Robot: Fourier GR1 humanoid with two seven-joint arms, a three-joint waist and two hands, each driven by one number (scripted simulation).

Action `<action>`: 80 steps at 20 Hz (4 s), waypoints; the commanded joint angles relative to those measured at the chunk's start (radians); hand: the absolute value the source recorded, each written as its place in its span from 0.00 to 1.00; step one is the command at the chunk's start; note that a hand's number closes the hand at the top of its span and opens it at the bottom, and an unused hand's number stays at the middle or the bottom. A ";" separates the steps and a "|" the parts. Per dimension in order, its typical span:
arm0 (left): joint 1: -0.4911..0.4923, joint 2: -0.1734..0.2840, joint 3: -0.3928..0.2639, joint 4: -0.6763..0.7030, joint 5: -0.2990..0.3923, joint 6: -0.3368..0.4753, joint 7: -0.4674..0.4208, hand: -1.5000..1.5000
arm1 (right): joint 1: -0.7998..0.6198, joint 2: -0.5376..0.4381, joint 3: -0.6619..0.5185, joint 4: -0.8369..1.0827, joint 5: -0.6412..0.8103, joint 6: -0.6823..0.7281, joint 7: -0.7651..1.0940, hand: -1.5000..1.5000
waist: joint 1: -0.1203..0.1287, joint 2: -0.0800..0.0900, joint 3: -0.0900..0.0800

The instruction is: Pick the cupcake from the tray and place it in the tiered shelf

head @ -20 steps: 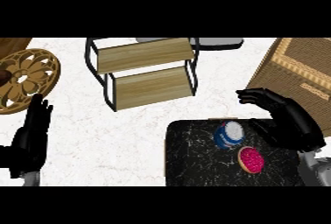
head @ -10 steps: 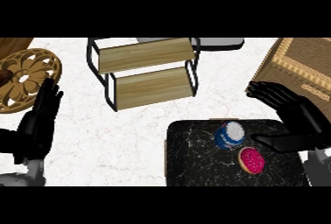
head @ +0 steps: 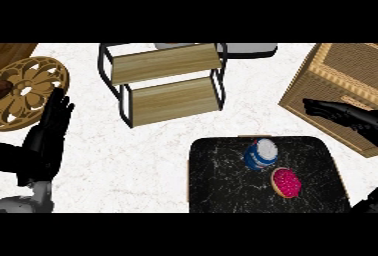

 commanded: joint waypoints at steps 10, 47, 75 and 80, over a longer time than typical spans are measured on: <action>-0.041 -0.027 0.018 0.089 -0.014 -0.028 -0.043 0.50 | 0.010 -0.174 0.146 -0.430 0.493 -0.025 0.318 0.00 | -0.008 0.003 -0.001; 0.021 -0.143 0.125 -0.032 -0.147 -0.145 0.051 0.50 | 0.130 0.164 0.247 -0.036 1.297 -0.086 0.034 0.00 | 0.012 0.005 0.001; -0.023 -0.187 0.152 -0.018 -0.197 -0.187 0.063 0.50 | 0.133 0.762 0.550 0.180 1.744 -0.254 0.416 1.00 | 0.033 0.007 -0.002; -0.040 -0.201 0.129 -0.040 -0.212 -0.174 0.091 0.50 | 0.042 0.772 0.739 0.213 1.607 -0.360 0.736 1.00 | 0.057 0.009 0.002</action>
